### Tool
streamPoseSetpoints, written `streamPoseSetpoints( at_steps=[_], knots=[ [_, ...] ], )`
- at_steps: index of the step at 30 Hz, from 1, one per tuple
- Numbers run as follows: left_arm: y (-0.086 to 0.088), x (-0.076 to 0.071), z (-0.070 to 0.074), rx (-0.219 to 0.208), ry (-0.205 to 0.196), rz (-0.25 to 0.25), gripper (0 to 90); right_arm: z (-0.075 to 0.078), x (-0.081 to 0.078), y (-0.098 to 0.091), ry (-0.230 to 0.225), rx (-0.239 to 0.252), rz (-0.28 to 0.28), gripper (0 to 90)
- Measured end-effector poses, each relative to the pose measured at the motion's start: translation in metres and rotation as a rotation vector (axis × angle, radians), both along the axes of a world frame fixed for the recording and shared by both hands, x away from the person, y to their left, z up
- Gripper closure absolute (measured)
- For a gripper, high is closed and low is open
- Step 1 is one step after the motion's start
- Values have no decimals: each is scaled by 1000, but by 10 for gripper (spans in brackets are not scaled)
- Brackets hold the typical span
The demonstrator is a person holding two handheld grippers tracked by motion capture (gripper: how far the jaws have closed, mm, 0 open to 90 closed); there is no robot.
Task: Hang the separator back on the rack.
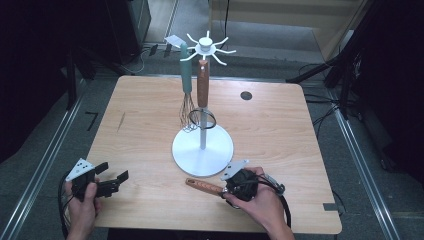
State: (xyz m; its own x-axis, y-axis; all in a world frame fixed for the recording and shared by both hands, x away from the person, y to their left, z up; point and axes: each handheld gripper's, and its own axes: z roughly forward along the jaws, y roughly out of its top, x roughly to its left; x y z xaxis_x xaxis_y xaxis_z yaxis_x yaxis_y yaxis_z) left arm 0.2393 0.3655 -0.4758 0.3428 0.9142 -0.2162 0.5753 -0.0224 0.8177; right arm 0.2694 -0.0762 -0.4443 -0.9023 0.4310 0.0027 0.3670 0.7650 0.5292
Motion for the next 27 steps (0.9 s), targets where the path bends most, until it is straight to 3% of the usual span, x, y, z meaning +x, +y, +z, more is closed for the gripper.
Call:
streamPoseSetpoints(
  at_steps=[4, 9, 16, 22, 27],
  knots=[
    [-2, 0, -2, 18, -4, -8, 60, 2, 9, 19, -1, -117, 42, 546],
    [-8, 3, -6, 41, -1, -40, 15, -1, 15, 35, 41, -222, 53, 558],
    [-7, 3, -6, 33, 0, -49, 15, -11, 18, 40, 98, -251, 98, 599],
    [-9, 3, -7, 42, 0, -62, 15, -12, 20, 47, 109, -267, 109, 644],
    [-5, 4, -7, 8, 0, -61, 15, -12, 22, 53, 121, -293, 114, 682]
  ],
)
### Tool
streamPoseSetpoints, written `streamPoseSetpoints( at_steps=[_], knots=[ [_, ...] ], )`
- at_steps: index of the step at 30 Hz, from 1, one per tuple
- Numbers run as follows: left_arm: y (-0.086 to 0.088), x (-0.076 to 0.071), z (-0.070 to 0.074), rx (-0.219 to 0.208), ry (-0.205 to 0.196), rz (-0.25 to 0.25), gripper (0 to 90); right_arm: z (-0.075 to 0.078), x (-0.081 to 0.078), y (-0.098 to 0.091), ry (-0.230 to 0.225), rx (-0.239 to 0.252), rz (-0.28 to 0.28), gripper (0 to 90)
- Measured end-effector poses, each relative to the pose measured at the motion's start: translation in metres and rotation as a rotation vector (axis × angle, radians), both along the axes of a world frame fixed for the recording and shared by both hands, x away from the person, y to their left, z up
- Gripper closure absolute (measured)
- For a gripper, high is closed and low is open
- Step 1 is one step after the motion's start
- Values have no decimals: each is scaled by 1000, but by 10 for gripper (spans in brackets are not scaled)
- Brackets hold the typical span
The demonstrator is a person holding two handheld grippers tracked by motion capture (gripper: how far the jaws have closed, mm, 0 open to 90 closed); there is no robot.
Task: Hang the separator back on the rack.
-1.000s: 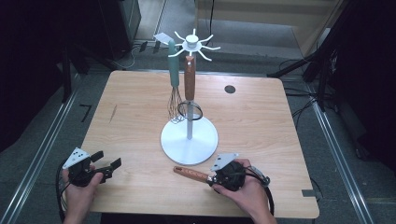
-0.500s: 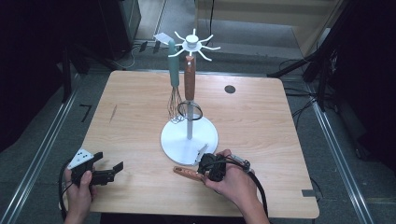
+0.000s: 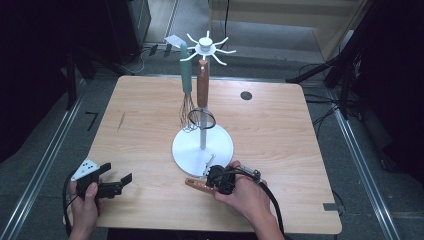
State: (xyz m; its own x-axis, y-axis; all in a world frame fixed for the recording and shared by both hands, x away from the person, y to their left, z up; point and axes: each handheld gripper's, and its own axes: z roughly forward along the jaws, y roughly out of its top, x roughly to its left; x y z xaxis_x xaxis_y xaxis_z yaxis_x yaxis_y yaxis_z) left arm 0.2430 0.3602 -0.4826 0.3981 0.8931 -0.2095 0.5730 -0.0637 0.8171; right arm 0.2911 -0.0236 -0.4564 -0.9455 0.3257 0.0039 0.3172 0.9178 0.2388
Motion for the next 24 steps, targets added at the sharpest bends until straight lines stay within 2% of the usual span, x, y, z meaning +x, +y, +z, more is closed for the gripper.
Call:
streamPoseSetpoints(
  at_steps=[5, 8, 11, 13, 15, 21, 24],
  knots=[
    [1, 0, 0, -7, 3, 3, 15, -3, 0, 4, -11, -23, 14, 688],
    [1, 0, 0, -4, 5, 4, 15, -3, 0, 6, -3, -42, 6, 684],
    [1, 0, 0, -8, 5, 11, 15, -2, 0, 9, -1, -61, 23, 684],
    [1, -1, 0, -7, 5, 13, 16, -2, 0, 8, 1, -58, 11, 685],
    [0, 0, 0, -4, 5, 15, 16, -2, 1, 7, -7, -57, 26, 691],
    [0, 0, 0, -1, 6, 12, 16, -2, -4, 11, -19, -76, -34, 703],
    [-1, -1, -1, 4, 2, 16, 16, -2, -5, 7, 0, -59, -2, 703]
  ],
)
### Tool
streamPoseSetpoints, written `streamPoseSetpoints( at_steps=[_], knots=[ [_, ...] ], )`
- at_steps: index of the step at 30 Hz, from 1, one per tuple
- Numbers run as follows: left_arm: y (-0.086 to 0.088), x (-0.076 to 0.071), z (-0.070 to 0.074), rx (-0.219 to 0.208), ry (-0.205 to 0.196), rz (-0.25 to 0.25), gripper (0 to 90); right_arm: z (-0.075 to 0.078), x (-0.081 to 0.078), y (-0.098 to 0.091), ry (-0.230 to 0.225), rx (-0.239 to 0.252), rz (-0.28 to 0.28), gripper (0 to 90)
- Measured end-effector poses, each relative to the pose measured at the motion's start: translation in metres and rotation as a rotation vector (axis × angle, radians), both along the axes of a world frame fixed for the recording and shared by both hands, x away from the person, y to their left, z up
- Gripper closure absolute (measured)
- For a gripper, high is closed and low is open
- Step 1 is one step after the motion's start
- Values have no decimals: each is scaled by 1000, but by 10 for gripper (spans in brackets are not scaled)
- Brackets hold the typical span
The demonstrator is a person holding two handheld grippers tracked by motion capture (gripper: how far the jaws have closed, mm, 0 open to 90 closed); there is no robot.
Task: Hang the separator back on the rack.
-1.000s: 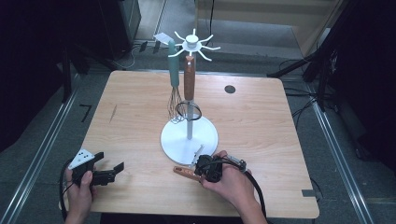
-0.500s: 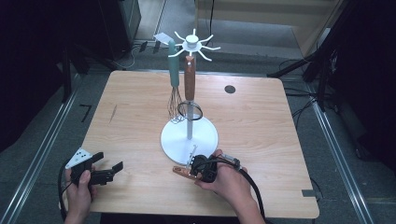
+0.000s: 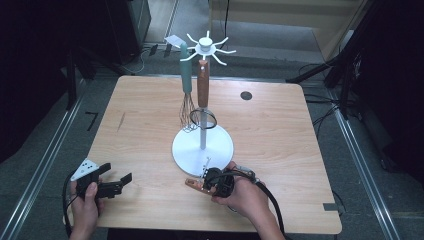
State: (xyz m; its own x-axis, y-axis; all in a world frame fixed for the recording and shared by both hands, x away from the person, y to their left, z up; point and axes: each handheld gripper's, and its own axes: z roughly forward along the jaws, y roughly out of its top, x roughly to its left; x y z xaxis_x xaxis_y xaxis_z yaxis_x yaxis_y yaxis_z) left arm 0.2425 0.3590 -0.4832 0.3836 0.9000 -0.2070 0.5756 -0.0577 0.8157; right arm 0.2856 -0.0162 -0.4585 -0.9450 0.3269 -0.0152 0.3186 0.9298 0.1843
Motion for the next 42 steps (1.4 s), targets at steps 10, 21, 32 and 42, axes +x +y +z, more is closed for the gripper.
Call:
streamPoseSetpoints(
  at_steps=[10, 21, 32, 42],
  knots=[
    [-2, 0, -1, 18, -6, 0, 16, 7, -4, -22, -22, 83, -48, 704],
    [-3, -1, -1, 19, -7, -1, 16, 18, 1, -52, -91, 185, -194, 704],
    [-4, -1, -1, 21, -8, 9, 16, 29, 7, -81, -176, 316, -324, 704],
    [-3, 0, -1, 18, -9, 12, 16, 29, 10, -92, -227, 403, -405, 704]
  ],
)
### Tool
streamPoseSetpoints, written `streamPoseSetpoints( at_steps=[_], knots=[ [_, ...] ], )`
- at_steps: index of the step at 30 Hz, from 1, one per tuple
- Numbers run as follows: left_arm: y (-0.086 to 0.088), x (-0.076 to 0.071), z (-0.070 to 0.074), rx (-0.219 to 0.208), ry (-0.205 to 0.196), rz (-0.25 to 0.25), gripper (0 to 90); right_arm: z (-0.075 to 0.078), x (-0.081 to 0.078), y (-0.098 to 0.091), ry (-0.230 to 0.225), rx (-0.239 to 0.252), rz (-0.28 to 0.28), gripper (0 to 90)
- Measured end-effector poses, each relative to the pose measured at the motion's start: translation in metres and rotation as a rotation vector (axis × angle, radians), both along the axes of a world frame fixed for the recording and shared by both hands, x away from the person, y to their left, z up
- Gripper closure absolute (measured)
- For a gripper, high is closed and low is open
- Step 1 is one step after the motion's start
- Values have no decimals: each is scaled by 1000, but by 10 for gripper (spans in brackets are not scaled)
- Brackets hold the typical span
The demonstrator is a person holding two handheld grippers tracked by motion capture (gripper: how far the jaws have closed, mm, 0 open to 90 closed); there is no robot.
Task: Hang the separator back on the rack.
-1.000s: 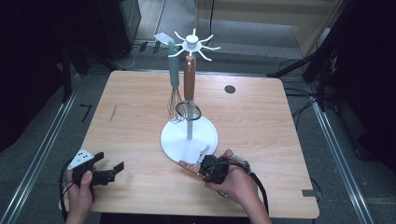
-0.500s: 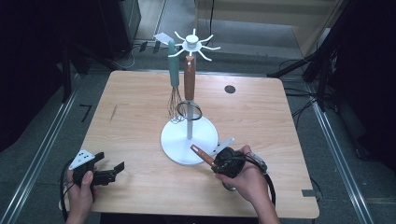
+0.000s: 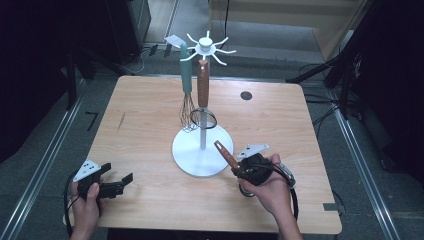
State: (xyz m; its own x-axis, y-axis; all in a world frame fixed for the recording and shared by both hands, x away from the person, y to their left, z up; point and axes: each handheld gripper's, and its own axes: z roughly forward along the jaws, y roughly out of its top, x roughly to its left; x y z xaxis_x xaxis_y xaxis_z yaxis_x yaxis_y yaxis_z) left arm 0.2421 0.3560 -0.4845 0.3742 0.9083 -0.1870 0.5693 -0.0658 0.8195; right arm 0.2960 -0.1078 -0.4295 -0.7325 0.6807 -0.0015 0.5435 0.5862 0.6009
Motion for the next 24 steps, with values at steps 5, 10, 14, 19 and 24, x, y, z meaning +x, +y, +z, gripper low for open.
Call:
streamPoseSetpoints(
  at_steps=[5, 10, 14, 19, 24],
  knots=[
    [1, 0, 0, -7, -2, 2, 15, 4, 0, -7, -33, 47, -49, 704],
    [1, 0, 0, -4, -5, 7, 16, 8, -1, -11, -69, 87, -81, 704],
    [0, 0, 0, -1, -7, 1, 16, 9, -2, -12, -105, 123, -100, 704],
    [0, 0, 0, 2, -5, 0, 16, 13, -4, -13, -156, 181, -114, 704],
    [0, 0, 0, 6, -5, 2, 16, 17, -6, -12, -196, 241, -141, 703]
  ],
)
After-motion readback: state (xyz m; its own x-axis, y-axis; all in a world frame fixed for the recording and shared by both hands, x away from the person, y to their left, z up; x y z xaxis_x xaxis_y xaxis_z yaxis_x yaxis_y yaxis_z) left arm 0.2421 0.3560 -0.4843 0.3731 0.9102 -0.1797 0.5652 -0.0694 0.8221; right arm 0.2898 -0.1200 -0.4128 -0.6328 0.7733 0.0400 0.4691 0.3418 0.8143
